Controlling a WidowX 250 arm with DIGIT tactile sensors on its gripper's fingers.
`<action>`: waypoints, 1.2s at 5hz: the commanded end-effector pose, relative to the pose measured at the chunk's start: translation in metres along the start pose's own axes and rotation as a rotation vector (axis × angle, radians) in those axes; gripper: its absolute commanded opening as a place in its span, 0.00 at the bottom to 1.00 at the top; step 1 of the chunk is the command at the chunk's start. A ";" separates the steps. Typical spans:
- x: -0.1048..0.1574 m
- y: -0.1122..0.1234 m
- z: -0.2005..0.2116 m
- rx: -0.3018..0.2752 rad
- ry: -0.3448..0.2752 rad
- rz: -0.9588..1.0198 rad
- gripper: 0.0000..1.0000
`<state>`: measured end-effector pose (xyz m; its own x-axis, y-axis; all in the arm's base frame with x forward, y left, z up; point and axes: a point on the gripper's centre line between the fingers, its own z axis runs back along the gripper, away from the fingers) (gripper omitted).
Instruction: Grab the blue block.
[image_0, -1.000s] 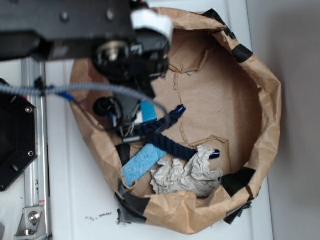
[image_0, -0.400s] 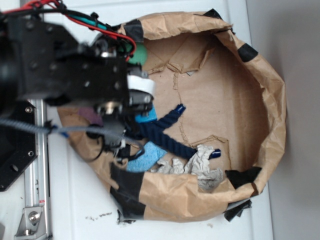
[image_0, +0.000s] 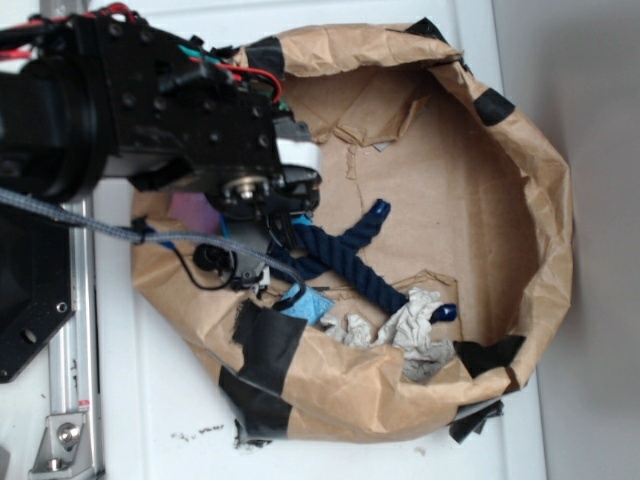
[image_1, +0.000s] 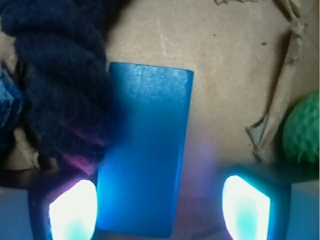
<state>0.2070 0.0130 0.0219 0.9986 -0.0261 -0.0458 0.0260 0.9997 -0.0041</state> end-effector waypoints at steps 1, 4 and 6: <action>0.018 -0.010 -0.009 0.047 -0.080 -0.041 1.00; 0.035 0.013 0.008 0.030 -0.144 0.042 1.00; 0.026 0.022 0.001 0.050 -0.141 0.079 0.00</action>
<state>0.2332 0.0263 0.0189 0.9970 0.0380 0.0678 -0.0404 0.9986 0.0336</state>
